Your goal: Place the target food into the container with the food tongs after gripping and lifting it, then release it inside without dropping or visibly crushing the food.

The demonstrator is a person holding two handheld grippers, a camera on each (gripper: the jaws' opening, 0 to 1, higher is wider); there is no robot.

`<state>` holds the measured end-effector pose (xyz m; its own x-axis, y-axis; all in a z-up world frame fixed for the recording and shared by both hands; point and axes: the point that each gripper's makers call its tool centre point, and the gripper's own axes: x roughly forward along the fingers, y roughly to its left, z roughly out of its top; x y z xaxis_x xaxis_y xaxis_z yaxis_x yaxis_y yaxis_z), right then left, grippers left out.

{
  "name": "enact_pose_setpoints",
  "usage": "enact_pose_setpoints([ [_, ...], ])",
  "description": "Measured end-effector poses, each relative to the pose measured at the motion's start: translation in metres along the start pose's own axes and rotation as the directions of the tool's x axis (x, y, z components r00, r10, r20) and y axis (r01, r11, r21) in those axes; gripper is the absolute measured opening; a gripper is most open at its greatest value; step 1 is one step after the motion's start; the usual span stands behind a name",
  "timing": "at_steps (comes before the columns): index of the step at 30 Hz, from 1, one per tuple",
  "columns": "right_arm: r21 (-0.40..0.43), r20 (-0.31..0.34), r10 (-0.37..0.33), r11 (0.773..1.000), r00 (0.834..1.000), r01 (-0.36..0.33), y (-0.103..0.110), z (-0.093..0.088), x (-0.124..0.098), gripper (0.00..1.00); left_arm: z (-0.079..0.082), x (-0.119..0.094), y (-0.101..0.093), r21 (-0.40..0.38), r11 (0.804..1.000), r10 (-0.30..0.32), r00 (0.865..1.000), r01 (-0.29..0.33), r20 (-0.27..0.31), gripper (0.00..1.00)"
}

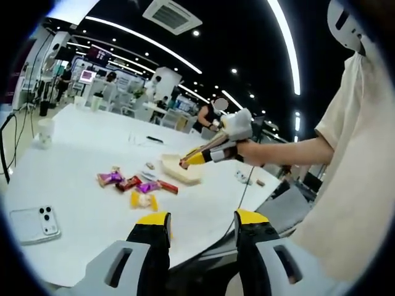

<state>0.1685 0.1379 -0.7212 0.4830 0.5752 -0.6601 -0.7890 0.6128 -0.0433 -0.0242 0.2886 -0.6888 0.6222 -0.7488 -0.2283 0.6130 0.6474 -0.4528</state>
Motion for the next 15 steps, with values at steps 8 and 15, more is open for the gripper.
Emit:
enact_pose_setpoints([
  [8,-0.023,0.034,-0.039,0.999,0.999,0.04,-0.013,0.014,-0.008,0.22,0.0,0.0,0.002,0.001,1.0,0.011,1.0,-0.011,0.004,0.42],
  [15,-0.016,0.049,-0.061,0.998,0.997,0.062,-0.022,0.02,-0.012,0.22,0.001,0.002,0.002,0.002,1.0,0.009,1.0,-0.009,0.001,0.41],
])
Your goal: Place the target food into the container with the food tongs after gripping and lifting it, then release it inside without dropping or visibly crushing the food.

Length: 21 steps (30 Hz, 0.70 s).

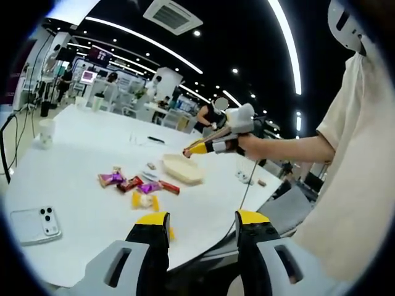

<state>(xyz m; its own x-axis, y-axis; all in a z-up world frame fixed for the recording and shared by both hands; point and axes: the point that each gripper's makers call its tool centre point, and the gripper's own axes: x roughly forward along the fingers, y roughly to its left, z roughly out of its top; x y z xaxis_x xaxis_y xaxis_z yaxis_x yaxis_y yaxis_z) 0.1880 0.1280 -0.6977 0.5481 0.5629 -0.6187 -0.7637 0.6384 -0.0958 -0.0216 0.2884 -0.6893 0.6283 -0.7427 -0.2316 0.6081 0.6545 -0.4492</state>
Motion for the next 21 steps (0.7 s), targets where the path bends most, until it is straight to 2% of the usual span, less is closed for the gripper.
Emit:
enact_pose_setpoints([
  [21,0.006,0.029,-0.061,0.998,0.998,0.061,-0.033,0.017,-0.006,0.22,-0.002,-0.001,0.0,-0.011,1.0,0.007,1.0,-0.007,-0.006,0.41],
])
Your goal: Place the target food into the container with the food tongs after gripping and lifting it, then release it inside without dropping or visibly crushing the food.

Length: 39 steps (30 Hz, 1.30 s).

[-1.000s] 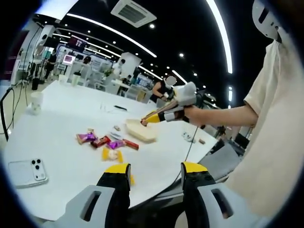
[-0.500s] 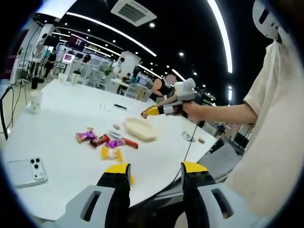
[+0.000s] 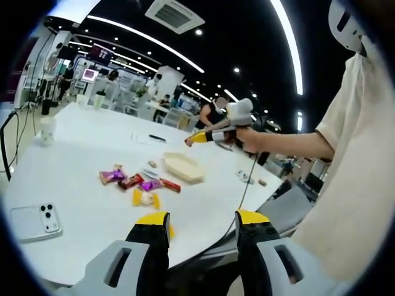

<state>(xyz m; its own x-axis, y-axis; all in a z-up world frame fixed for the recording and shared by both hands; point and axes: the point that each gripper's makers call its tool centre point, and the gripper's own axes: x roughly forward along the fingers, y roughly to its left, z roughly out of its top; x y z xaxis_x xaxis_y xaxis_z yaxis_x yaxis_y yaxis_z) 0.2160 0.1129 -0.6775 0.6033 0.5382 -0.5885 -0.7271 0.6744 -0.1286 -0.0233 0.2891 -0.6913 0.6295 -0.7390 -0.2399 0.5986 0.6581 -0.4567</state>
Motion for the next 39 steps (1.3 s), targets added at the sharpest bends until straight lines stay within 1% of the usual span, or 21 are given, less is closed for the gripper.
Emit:
enact_pose_setpoints([
  [7,0.0,0.001,-0.013,1.0,1.0,0.013,-0.009,0.002,0.002,0.22,-0.002,-0.002,0.002,-0.002,1.0,0.003,1.0,-0.003,0.0,0.42],
  [13,0.016,0.002,-0.026,1.0,1.0,0.026,-0.019,0.002,0.003,0.22,-0.003,-0.004,0.004,-0.006,1.0,0.009,1.0,-0.009,0.001,0.42],
  [22,0.027,0.0,-0.042,0.999,0.999,0.042,-0.029,0.001,0.002,0.21,-0.004,-0.004,0.005,-0.009,1.0,0.012,1.0,-0.012,0.007,0.42],
  [39,0.039,-0.035,-0.065,0.997,0.997,0.066,-0.042,-0.011,0.006,0.21,-0.004,-0.007,0.005,-0.018,0.999,0.027,0.999,-0.027,0.017,0.42],
])
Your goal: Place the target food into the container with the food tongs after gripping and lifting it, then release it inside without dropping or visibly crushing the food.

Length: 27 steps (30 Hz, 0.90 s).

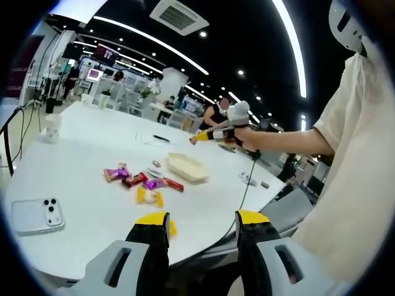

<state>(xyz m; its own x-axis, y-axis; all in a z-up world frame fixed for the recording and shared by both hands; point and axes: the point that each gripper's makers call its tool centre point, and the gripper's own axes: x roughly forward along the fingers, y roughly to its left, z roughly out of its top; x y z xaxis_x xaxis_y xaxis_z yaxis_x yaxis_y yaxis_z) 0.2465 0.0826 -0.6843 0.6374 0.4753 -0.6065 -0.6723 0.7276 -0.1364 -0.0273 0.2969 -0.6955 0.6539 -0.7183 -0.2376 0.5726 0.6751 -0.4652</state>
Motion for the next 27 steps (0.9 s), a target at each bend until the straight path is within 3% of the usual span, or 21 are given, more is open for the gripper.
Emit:
enact_pose_setpoints([
  [9,0.008,0.001,-0.011,1.0,1.0,0.011,-0.006,0.003,0.003,0.21,-0.003,-0.003,0.002,-0.013,1.0,0.01,1.0,-0.01,0.009,0.42],
  [12,0.008,0.004,-0.012,1.0,1.0,0.012,-0.011,0.005,0.005,0.21,-0.006,-0.001,0.001,0.007,1.0,0.003,1.0,-0.003,-0.02,0.42],
  [19,0.03,0.014,-0.021,0.999,1.0,0.021,-0.024,0.01,0.008,0.21,0.008,-0.002,0.009,0.01,1.0,0.016,1.0,-0.016,-0.003,0.42],
  [27,0.027,0.028,-0.041,0.999,0.999,0.04,-0.036,0.017,0.005,0.21,0.008,0.004,0.009,0.007,1.0,0.013,1.0,-0.013,0.005,0.42],
])
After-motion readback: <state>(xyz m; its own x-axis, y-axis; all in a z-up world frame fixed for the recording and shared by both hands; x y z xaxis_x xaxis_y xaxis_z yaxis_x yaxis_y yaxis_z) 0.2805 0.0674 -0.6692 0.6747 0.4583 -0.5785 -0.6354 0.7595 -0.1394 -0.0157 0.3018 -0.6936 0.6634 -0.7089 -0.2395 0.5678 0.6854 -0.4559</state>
